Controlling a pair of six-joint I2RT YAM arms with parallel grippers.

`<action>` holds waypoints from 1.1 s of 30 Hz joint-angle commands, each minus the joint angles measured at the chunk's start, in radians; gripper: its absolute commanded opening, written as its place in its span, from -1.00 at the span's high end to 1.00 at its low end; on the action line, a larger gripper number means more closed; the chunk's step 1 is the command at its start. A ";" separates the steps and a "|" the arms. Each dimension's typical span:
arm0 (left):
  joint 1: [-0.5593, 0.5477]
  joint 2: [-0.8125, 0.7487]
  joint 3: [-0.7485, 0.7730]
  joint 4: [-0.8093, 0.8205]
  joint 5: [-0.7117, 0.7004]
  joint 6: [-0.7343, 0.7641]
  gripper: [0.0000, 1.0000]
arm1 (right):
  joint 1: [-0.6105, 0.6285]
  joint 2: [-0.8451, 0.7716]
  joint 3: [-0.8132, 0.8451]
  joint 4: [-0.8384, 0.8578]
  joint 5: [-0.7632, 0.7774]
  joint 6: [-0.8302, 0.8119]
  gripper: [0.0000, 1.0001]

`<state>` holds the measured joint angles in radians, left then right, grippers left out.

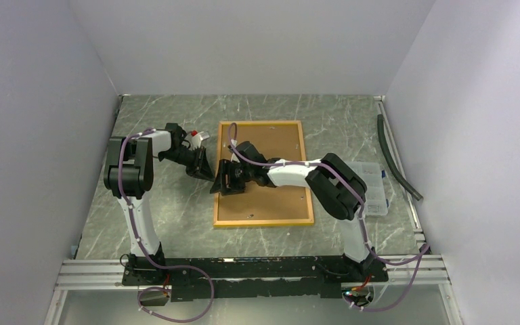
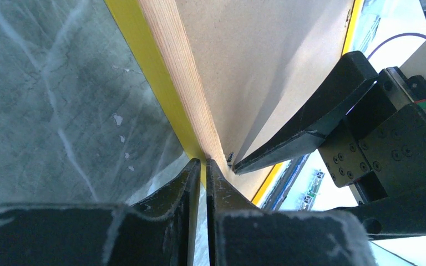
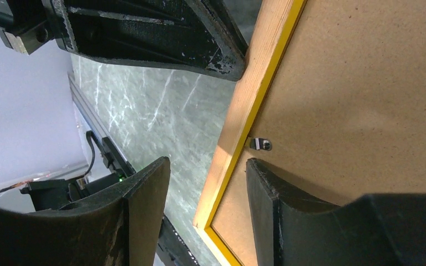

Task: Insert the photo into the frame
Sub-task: Install the photo frame at the center of the board.

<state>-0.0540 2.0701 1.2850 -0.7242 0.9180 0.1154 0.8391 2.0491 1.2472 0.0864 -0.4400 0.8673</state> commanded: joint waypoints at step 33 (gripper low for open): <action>0.045 0.035 0.254 -0.030 -0.044 -0.037 -0.05 | -0.260 -0.146 0.095 0.072 -0.170 -0.080 -0.46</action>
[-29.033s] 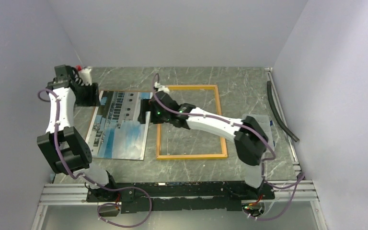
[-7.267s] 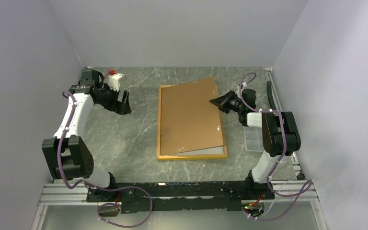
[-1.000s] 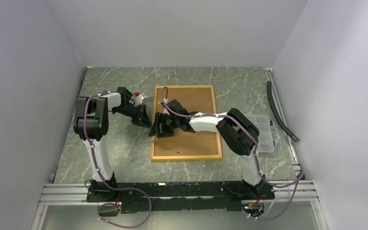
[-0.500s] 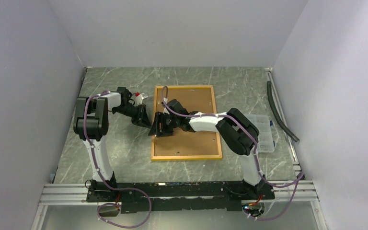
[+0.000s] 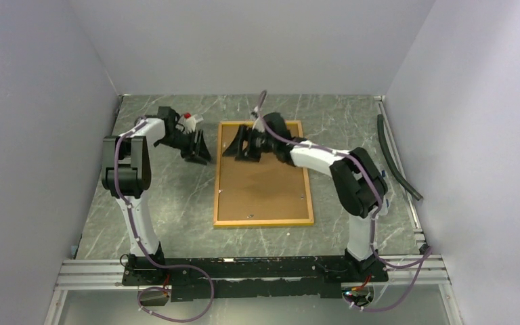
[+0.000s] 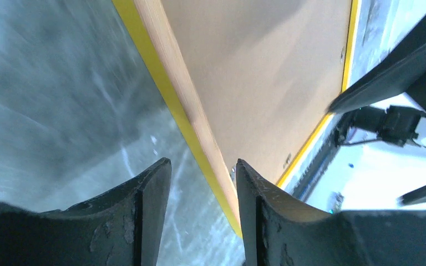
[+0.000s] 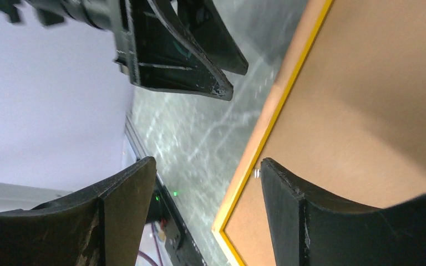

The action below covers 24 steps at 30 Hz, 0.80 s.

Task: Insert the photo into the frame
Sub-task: Install the photo frame at the center of the board.

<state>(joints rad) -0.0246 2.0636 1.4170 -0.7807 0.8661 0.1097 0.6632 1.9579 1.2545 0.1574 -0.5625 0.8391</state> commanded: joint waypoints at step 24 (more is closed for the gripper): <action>-0.030 0.258 0.234 0.169 0.018 -0.182 0.53 | -0.132 0.404 0.522 -0.119 -0.002 -0.062 -0.35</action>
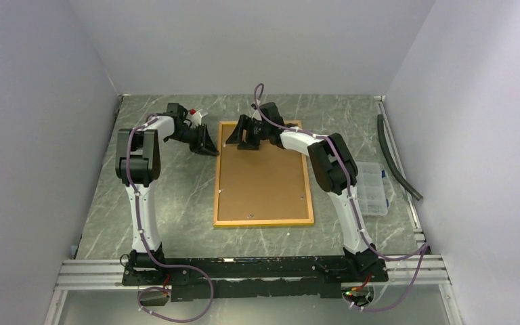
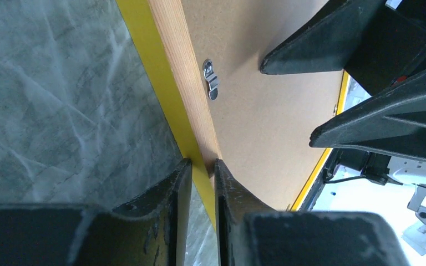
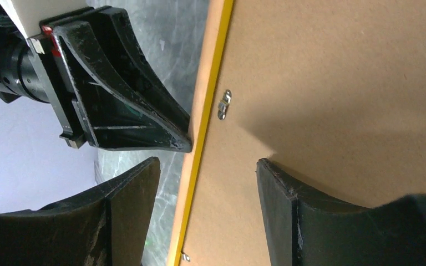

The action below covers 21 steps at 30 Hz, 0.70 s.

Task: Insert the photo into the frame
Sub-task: Install the photo frame at the center of the board.

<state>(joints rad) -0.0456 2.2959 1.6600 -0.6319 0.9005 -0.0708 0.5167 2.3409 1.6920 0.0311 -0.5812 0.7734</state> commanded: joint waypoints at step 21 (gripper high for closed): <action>-0.009 0.019 -0.045 0.021 -0.010 -0.001 0.66 | 0.061 0.150 0.186 -0.034 0.084 0.048 -0.23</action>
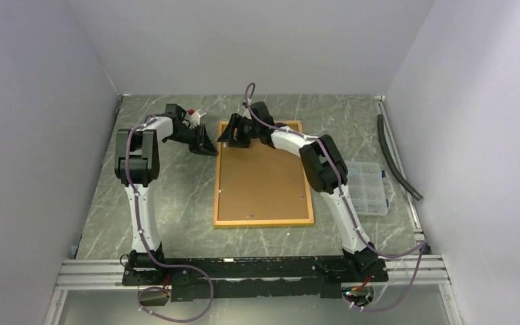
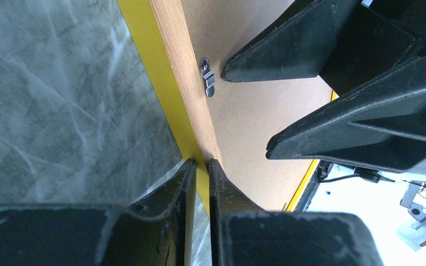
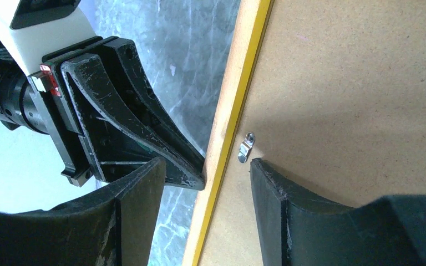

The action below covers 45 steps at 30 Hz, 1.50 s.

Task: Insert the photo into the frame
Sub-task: Install the photo frame at the center of the board.

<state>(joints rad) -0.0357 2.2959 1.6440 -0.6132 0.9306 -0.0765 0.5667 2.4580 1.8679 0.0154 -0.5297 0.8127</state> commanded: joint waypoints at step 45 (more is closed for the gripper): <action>-0.007 0.008 -0.045 -0.034 -0.048 0.054 0.73 | 0.018 0.113 0.089 0.072 -0.037 0.098 -0.12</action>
<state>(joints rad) -0.0284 2.2955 1.6356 -0.6067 0.9463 -0.0711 0.5671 2.5237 1.9152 0.0994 -0.5842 0.9131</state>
